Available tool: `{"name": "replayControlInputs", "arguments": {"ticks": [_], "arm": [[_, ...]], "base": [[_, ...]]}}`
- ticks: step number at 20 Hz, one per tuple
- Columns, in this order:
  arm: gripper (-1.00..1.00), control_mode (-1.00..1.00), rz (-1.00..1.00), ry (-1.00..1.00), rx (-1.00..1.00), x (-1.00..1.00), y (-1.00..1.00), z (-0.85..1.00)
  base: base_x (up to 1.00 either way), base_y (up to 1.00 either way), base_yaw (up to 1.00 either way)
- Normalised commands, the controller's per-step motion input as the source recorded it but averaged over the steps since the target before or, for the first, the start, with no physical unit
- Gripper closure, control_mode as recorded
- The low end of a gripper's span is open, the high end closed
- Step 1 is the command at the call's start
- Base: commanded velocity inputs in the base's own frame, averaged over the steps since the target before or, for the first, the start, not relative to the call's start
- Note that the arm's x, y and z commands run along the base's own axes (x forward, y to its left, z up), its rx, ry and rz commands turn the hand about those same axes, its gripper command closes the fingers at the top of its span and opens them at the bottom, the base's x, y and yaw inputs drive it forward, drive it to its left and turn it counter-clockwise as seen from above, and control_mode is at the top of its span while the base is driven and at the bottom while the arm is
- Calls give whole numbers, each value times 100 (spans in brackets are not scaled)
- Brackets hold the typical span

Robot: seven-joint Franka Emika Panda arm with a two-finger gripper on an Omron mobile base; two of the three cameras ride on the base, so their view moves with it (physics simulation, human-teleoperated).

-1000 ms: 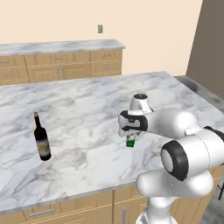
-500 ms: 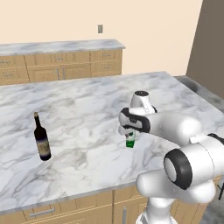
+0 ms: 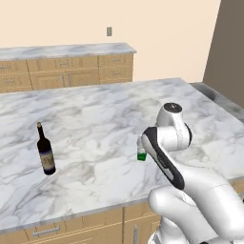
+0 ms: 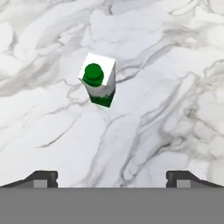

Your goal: Move the drinks to the dining counter.

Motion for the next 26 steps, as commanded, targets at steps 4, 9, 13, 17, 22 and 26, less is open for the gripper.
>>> {"name": "replayControlInputs", "arguments": {"ticks": [4, 9, 13, 17, 22, 26], "arm": [[-100, -100, -39, -7, 12, -100, -21, 44], [-100, -100, -7, -3, 1, -33, -1, 18], [-100, -100, 0, 0, 0, 0, 0, 0], [-100, 100, 0, 0, 0, -2, 0, 0], [-100, 100, 0, 0, 0, 0, 0, 0], [-100, 100, 0, 0, 0, 0, 0, 0]], "base": [[0, 0, 0], [0, 0, 0], [0, 0, 0], [-62, -14, -19], [-78, 1, -75], [-25, -5, -74]]}}
